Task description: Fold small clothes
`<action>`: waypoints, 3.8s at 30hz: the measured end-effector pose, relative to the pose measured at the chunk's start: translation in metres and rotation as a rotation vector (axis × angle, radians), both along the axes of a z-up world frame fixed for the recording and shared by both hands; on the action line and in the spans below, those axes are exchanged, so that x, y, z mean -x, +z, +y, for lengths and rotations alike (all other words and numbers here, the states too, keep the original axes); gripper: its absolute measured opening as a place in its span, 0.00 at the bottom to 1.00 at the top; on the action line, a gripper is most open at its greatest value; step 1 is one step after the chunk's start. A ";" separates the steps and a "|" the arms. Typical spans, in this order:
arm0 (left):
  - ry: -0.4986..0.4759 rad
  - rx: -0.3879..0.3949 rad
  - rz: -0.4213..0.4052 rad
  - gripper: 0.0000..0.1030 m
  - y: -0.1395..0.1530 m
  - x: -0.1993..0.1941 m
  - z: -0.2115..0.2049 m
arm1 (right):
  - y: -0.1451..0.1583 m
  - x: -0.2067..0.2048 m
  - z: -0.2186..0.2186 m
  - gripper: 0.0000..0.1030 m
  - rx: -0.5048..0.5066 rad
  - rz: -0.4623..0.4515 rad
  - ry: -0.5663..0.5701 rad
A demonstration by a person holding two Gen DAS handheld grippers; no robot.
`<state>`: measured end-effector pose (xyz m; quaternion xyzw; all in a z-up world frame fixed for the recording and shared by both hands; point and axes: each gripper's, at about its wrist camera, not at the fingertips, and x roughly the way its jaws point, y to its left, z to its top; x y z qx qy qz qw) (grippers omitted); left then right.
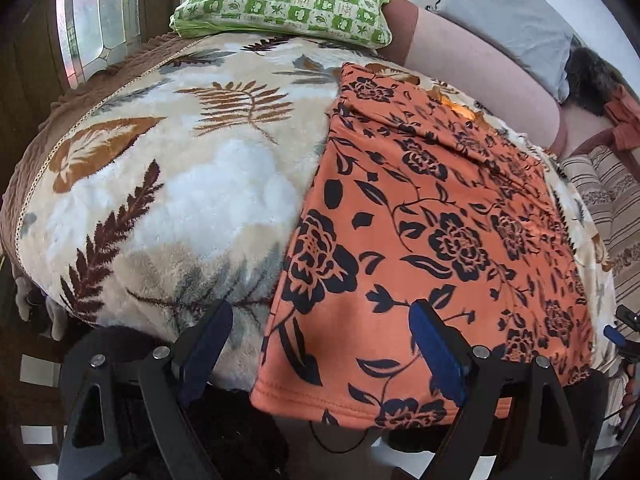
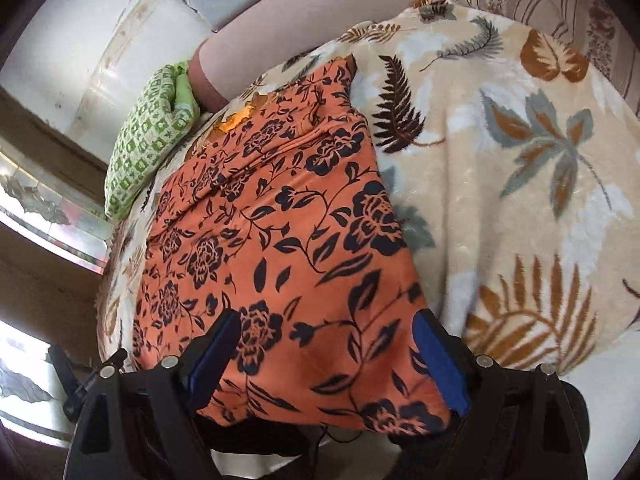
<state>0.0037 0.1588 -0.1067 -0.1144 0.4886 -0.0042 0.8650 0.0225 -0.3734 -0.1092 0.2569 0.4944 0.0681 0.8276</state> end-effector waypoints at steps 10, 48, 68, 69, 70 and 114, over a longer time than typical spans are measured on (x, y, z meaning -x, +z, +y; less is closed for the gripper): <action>-0.013 0.018 0.039 0.87 -0.005 0.004 0.002 | 0.001 0.004 0.008 0.87 0.031 0.021 0.060; -0.077 -0.046 0.136 0.16 -0.040 0.005 -0.007 | -0.062 0.013 -0.012 0.16 0.003 0.258 0.128; -0.118 0.134 0.139 0.06 0.006 -0.035 0.012 | -0.042 -0.013 -0.038 0.08 -0.434 0.131 0.072; -0.132 0.138 0.090 0.06 0.028 -0.049 0.011 | -0.030 -0.022 -0.040 0.08 -0.454 0.095 0.074; -0.140 0.144 0.048 0.06 0.046 -0.063 0.011 | -0.015 -0.035 -0.044 0.08 -0.474 0.051 0.076; -0.228 0.030 -0.084 0.17 0.114 -0.215 -0.039 | 0.036 -0.235 -0.008 0.13 -0.240 -0.008 0.180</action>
